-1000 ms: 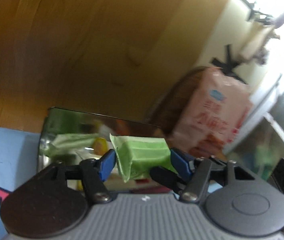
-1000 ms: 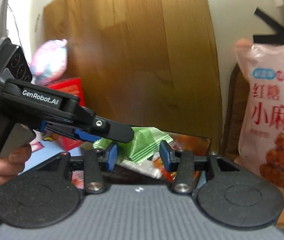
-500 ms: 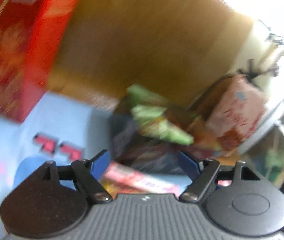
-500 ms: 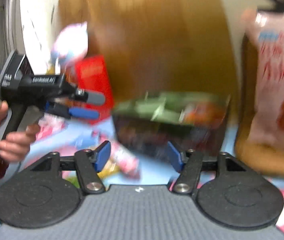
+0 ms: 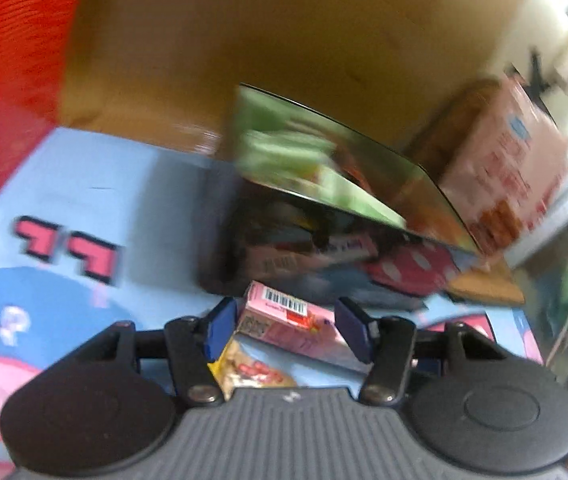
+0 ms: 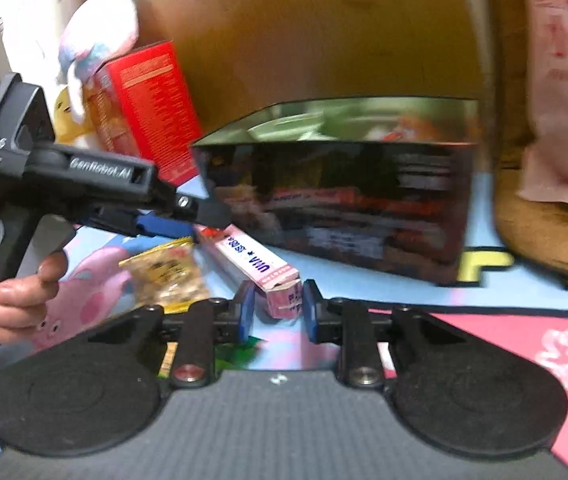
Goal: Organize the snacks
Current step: 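Move the left gripper down to the pink UHA candy stick box, then close the left gripper on the pink candy box and lift it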
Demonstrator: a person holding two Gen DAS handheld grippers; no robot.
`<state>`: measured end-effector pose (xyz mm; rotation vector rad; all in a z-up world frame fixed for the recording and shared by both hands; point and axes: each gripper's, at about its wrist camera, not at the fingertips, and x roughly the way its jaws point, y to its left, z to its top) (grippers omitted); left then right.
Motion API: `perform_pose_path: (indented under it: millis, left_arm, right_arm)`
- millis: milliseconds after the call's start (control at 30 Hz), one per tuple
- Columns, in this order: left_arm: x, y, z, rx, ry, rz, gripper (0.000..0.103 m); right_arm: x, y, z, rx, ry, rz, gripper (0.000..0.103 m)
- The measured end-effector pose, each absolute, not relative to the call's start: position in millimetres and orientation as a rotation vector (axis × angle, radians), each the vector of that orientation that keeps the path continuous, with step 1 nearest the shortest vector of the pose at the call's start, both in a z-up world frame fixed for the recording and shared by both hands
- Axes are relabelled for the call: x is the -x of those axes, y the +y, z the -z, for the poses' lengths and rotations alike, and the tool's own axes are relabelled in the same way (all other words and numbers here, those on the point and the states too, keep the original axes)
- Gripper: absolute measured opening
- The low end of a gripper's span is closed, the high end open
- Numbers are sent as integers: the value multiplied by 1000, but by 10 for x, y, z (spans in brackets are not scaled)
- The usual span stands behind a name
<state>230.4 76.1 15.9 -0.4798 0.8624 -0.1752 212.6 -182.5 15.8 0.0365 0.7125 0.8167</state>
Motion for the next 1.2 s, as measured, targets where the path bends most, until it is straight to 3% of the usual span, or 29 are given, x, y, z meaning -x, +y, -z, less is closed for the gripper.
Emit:
perform_pose_path:
  millis: [267, 533, 1200]
  left_arm:
    - [-2271, -377, -223, 305, 903, 365, 54]
    - [-1581, -1122, -237, 144, 916, 514, 59]
    - [576, 107, -186, 406, 863, 340, 59]
  right_arm:
    - [-1774, -2739, -147, -79, 724, -688, 29]
    - [-981, -3381, -187, -88, 695, -606, 30]
    - [117, -2498, -164, 8, 689, -938, 33]
